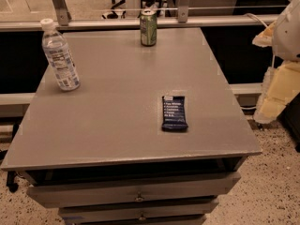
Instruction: Move rxbar blueberry near green can
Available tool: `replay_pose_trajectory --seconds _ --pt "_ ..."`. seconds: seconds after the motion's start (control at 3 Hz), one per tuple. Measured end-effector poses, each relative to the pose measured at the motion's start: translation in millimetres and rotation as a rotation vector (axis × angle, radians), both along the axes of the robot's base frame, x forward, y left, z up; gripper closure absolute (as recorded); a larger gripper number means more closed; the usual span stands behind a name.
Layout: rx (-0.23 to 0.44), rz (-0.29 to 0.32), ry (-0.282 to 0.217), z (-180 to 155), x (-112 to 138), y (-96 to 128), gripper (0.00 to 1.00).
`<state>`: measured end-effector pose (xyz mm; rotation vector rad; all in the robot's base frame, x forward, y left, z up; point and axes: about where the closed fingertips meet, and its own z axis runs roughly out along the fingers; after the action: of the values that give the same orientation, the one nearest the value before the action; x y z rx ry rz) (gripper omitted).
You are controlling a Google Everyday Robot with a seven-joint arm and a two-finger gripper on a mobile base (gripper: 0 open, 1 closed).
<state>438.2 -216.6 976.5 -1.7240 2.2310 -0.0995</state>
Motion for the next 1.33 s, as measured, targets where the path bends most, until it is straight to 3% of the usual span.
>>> replay_pose_trajectory --seconds 0.33,0.67,1.0,1.33 --pt "0.000 0.000 0.000 0 0 0 0.00" --pt "0.054 -0.006 0.014 -10 4 7 0.00" --pt "0.163 -0.019 0.078 -39 14 27 0.00" --pt "0.297 -0.007 0.130 -65 23 62 0.00"
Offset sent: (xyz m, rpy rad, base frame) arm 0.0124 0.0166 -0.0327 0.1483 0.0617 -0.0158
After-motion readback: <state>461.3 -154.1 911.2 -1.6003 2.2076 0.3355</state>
